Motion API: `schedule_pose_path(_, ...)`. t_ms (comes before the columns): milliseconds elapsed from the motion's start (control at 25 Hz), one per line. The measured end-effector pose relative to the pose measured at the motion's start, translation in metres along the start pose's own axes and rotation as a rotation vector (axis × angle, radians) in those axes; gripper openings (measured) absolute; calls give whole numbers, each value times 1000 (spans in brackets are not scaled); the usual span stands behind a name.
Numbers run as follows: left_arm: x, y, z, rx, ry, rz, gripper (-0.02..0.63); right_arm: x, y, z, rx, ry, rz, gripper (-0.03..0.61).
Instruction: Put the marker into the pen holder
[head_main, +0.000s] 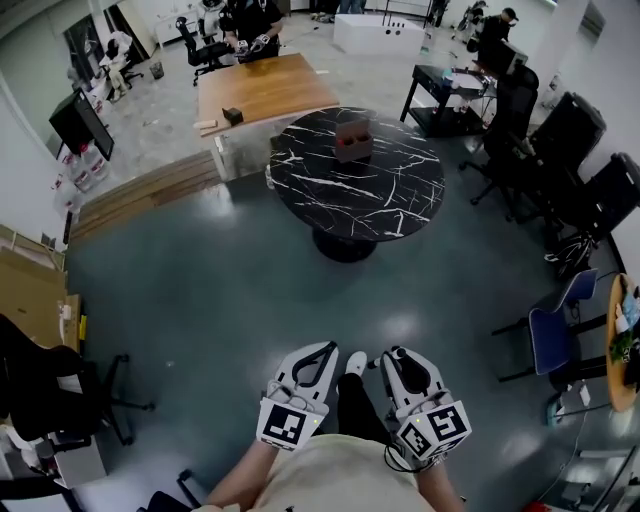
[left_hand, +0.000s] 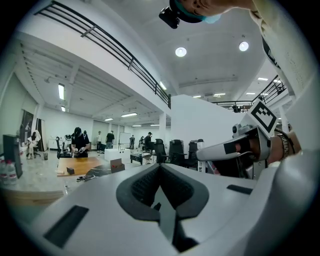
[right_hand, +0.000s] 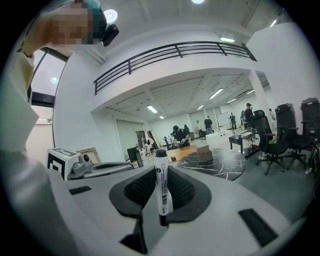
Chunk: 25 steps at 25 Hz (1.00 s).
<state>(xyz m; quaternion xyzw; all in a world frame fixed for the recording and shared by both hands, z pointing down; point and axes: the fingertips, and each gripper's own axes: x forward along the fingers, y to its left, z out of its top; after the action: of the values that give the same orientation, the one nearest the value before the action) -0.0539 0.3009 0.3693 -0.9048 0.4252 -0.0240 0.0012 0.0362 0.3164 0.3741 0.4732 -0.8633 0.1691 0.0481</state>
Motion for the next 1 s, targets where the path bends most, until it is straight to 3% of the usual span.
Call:
schedule_pose_path(160,51,23,7,-70,-52,49,11,37,-49,17,-7,12,25,87)
schedule_pose_path(480,164,65,19,-79,-43,163,9,97,-144,66,-35,-12,72,87)
schedule_pose_path(1000,246,108,29,-65,-13,233,11,175,-214,102,-28,-7,135,87)
